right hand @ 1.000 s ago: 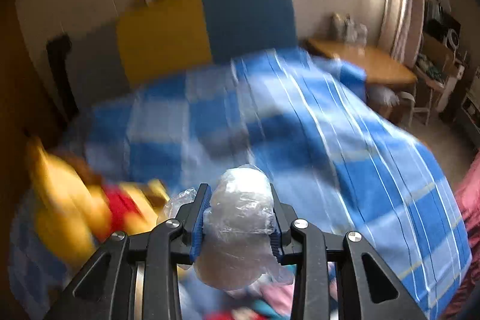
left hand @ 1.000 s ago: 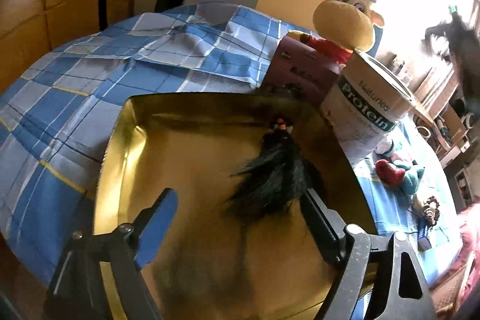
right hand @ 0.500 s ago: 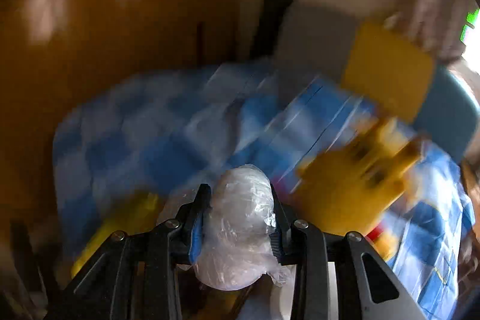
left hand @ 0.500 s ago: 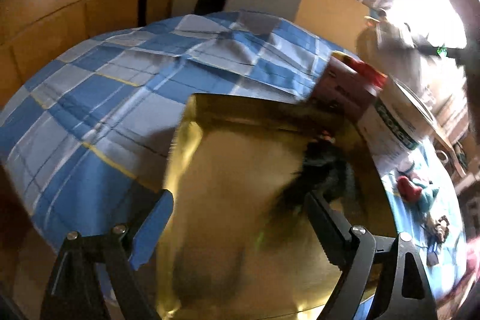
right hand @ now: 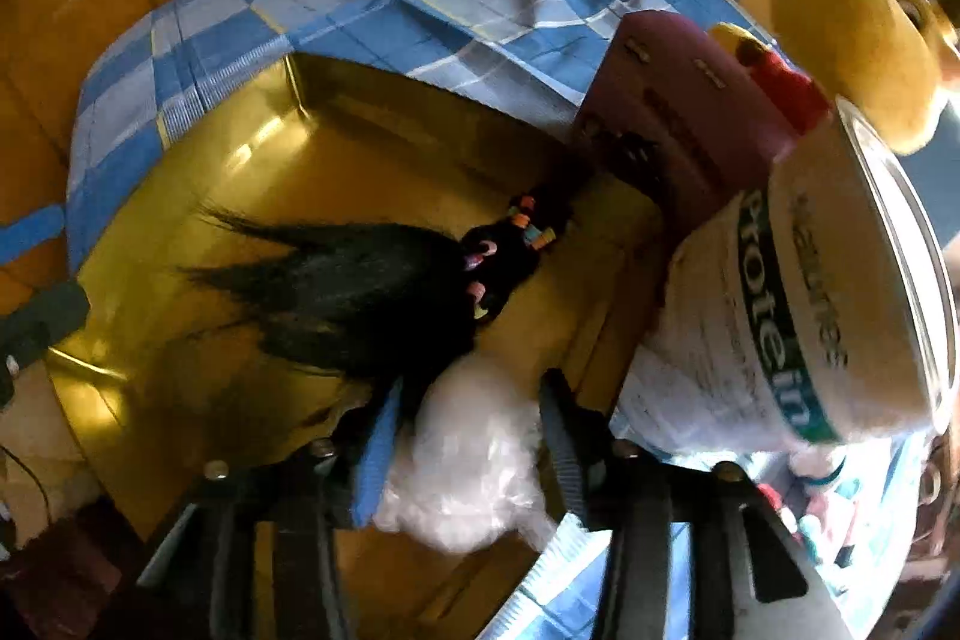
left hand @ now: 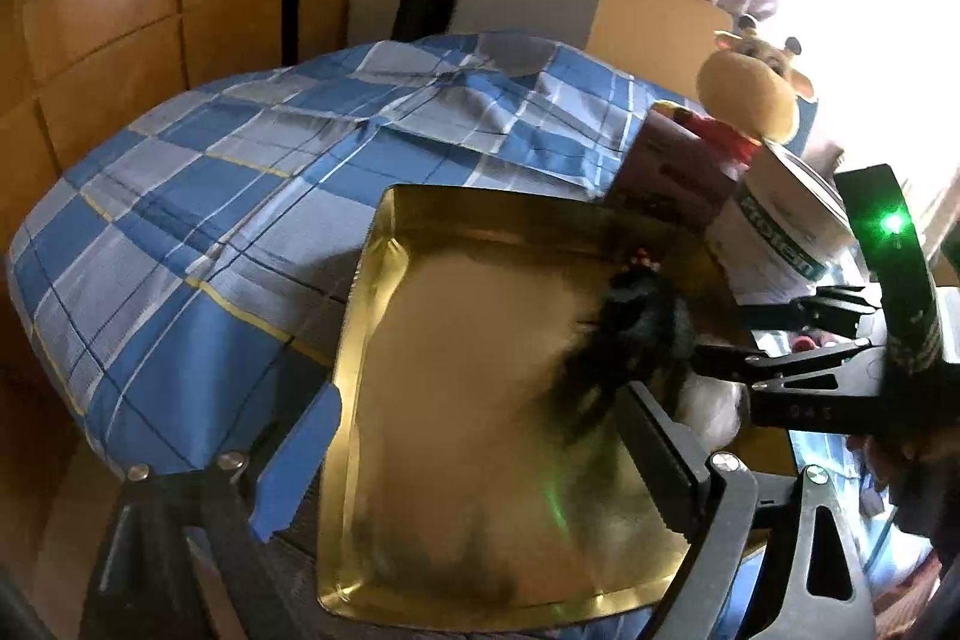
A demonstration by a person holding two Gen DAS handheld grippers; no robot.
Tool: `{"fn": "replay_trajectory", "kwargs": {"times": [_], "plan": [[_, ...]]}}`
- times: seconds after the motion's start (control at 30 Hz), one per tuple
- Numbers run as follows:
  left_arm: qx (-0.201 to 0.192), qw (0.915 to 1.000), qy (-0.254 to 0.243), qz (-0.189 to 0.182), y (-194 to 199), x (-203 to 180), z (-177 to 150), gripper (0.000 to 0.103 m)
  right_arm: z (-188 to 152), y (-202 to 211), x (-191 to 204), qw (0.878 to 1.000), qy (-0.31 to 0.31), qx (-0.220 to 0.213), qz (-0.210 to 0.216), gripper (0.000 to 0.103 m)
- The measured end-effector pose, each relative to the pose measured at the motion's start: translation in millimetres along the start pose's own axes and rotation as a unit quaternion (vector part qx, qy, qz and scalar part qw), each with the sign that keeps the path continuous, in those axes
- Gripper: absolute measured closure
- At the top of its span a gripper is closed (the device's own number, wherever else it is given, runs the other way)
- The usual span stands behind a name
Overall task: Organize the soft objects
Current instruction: 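Lower the plastic bag into the gold tray and open the right tool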
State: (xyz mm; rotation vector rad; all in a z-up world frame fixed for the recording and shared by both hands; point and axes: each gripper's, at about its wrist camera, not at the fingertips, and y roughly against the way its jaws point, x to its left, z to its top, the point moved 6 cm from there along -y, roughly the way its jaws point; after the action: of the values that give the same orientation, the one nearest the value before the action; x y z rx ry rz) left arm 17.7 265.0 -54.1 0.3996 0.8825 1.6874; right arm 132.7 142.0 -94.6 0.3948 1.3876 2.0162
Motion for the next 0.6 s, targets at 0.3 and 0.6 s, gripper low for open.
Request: {"fn": "replay_trajectory", "kwargs": {"times": [0.3, 0.6], "plan": [[-0.004, 0.9994, -0.034, -0.005, 10, -21, -9, 0.01, -20, 45, -8, 0.995, -0.05, -0.081, 0.001, 0.038], [0.002, 0.9977, -0.066, -0.016, 14, -48, -21, 0.01, -53, 82, -21, 0.987, -0.089, -0.13, -0.007, 0.038]]}}
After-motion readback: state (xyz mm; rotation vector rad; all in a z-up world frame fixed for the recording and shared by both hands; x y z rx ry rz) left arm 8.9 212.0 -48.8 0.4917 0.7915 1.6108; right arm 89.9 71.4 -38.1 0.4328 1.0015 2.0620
